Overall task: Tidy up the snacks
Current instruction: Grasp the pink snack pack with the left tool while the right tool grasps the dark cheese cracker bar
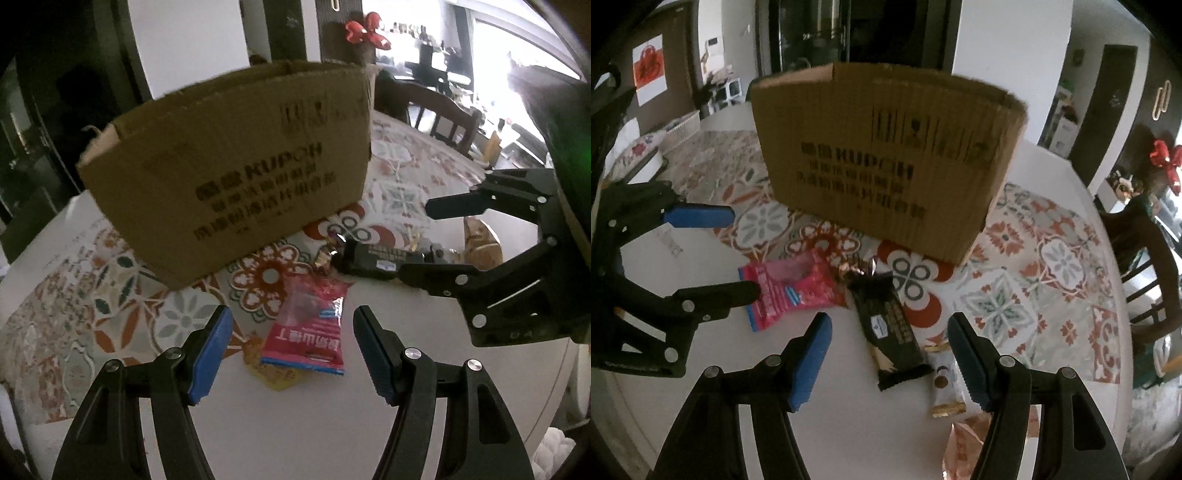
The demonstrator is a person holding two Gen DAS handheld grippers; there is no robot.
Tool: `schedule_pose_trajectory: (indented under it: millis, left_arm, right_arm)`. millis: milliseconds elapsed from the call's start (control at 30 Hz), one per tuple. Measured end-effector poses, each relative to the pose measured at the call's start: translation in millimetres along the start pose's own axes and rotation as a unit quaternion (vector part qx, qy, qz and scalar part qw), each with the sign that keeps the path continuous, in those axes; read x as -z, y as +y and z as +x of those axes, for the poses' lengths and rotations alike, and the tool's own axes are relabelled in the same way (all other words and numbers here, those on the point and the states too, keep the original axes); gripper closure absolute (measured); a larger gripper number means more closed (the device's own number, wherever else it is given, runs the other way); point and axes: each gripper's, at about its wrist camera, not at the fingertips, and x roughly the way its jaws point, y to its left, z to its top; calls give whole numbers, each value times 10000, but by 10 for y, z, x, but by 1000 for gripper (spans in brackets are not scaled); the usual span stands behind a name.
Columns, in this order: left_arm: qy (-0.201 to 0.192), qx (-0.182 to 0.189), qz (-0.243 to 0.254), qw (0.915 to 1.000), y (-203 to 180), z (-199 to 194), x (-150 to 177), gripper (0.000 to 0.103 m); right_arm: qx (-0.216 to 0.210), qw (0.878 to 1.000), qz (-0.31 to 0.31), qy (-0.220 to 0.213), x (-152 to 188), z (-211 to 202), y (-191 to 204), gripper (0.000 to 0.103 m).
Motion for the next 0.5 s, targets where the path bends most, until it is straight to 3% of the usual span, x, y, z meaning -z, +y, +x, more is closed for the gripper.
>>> schedule_pose_trajectory:
  millis: [333,500]
  left_arm:
    - [400,279,-30,9988,26,324,-12,36]
    - [444,343,-103,9984,41,422,-32,37]
  right_arm:
    - [-224,9987,-54,451,25,335,-50,38]
    - [-264,9980,6,575,20,464,-87,45]
